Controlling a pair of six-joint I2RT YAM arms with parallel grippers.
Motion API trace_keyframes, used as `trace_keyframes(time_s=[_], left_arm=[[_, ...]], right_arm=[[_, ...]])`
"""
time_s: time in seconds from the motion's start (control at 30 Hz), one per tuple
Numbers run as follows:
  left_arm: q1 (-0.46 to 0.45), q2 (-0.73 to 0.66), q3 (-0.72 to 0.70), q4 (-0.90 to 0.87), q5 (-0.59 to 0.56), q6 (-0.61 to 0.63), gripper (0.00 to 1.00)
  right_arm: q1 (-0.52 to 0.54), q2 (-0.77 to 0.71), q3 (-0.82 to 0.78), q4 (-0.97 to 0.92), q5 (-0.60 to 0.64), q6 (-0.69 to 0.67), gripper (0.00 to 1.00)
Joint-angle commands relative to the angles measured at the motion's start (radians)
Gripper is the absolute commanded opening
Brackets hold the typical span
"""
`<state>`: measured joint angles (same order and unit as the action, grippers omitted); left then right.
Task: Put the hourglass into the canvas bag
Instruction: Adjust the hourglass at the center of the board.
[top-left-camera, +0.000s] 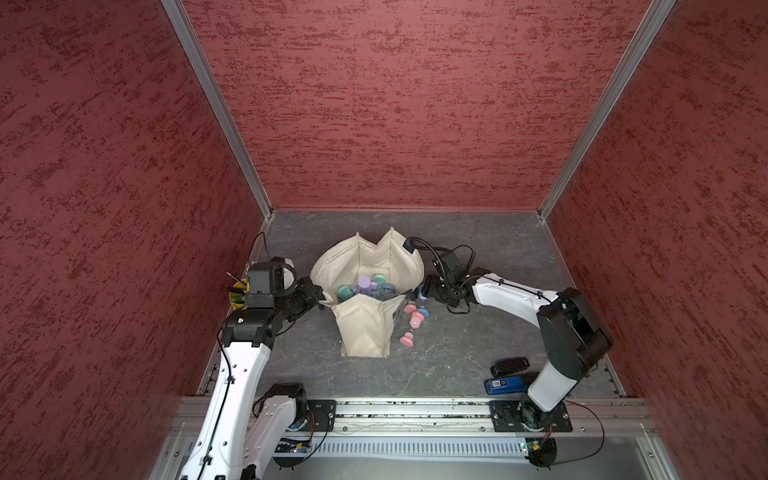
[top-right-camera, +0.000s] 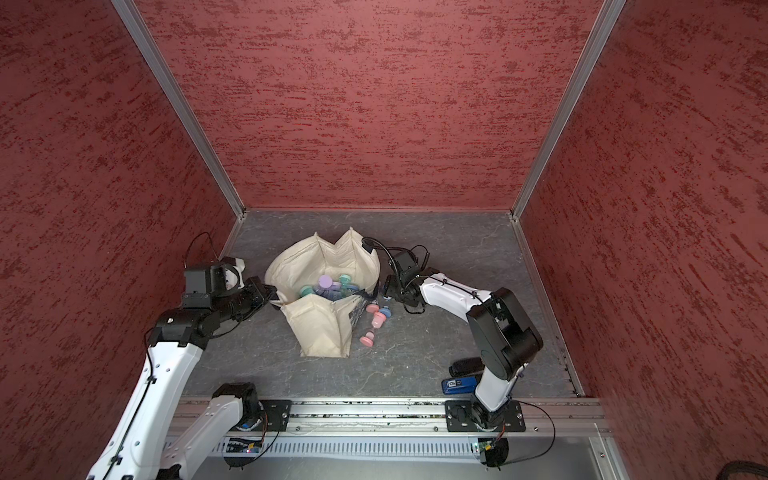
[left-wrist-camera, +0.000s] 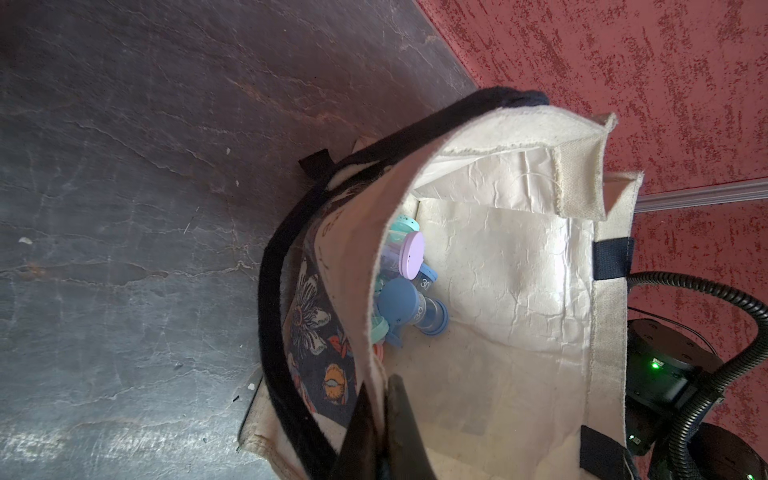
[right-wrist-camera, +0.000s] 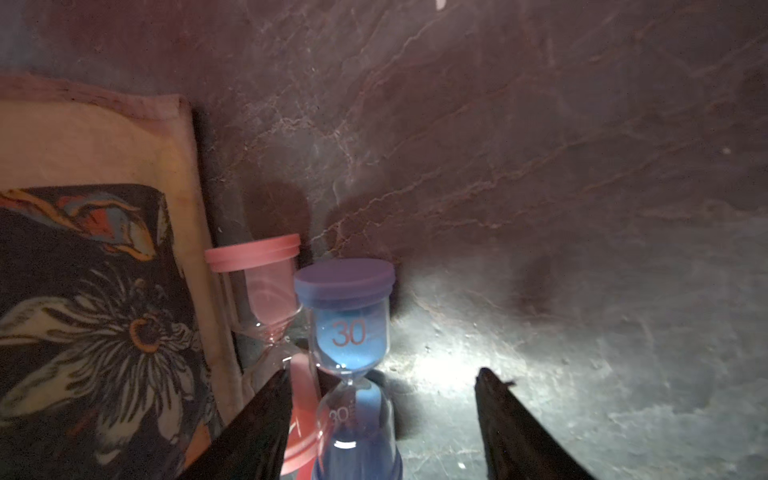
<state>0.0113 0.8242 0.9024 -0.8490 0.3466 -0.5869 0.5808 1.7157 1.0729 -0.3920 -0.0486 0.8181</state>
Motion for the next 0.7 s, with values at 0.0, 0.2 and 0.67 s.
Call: trace_keyframes(time_s=[0.0, 0.2, 0.67], left_arm=[[0.004, -0.015, -0.004, -0.007, 0.022, 0.008, 0.0], [0.009, -0.016, -0.009, -0.006, 0.026, 0.009, 0.0], [0.012, -0.023, -0.016, -0.009, 0.032, 0.011, 0.0]], right_arm=[[-0.006, 0.026, 0.035, 0.026, -0.009, -0.009, 0.73], [-0.006, 0.067, 0.057, 0.019, 0.013, -0.001, 0.71], [-0.033, 0.09, 0.027, -0.011, 0.085, 0.029, 0.59]])
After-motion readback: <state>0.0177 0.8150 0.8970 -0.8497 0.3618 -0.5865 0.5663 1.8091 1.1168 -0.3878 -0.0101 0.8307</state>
